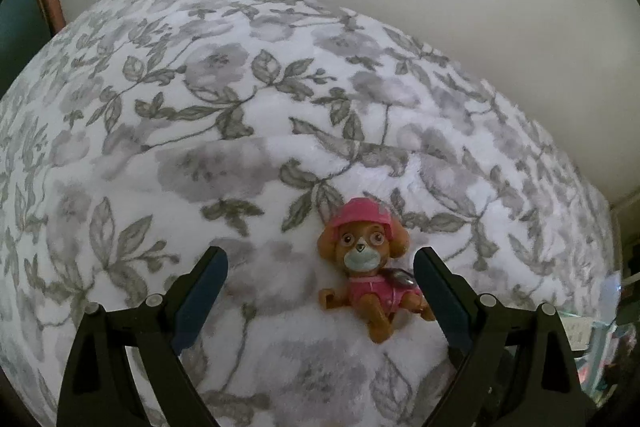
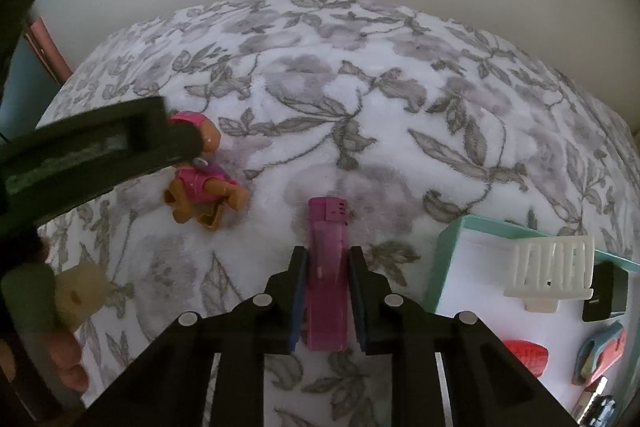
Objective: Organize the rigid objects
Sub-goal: 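Close the left gripper on the dog figure while the right gripper grasps the pink lighter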
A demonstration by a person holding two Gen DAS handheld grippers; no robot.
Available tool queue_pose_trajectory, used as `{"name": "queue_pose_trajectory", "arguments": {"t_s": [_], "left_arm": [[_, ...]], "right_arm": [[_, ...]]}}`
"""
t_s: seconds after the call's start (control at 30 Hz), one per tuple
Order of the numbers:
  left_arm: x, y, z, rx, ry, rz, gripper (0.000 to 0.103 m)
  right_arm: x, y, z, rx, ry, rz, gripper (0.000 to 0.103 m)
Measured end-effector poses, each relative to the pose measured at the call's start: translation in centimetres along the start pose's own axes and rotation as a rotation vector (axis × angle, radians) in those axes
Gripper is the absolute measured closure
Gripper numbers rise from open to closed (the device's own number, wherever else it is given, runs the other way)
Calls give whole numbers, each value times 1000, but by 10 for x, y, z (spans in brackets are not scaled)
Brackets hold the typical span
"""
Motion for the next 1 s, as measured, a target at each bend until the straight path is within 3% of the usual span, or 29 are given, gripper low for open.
{"name": "queue_pose_trajectory", "arguments": {"t_s": [0.33, 0.43, 0.47, 0.83, 1.0], "left_arm": [[5, -10, -11, 22, -32, 13, 17], [5, -9, -16, 33, -49, 5, 35], [5, -7, -17, 32, -55, 4, 49], [5, 1, 1, -26, -31, 54, 49], [-1, 14, 10, -26, -5, 37, 49]], "right_arm": [[0, -1, -1, -11, 3, 4, 82], [0, -1, -1, -10, 8, 5, 82], [0, -1, -1, -10, 8, 5, 82], [3, 0, -2, -16, 3, 17, 82], [1, 5, -5, -41, -30, 17, 82]]}}
Point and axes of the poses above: each gripper's, at about its wrist camera, not at the fingertips, and y roughly against the way its jaws point, z to its left, x to its underside, the point moved 5 cm from there along -y, roughly the way its jaws point, and after that the axes turned 5 degrees about -y, right-handed, at the moved point
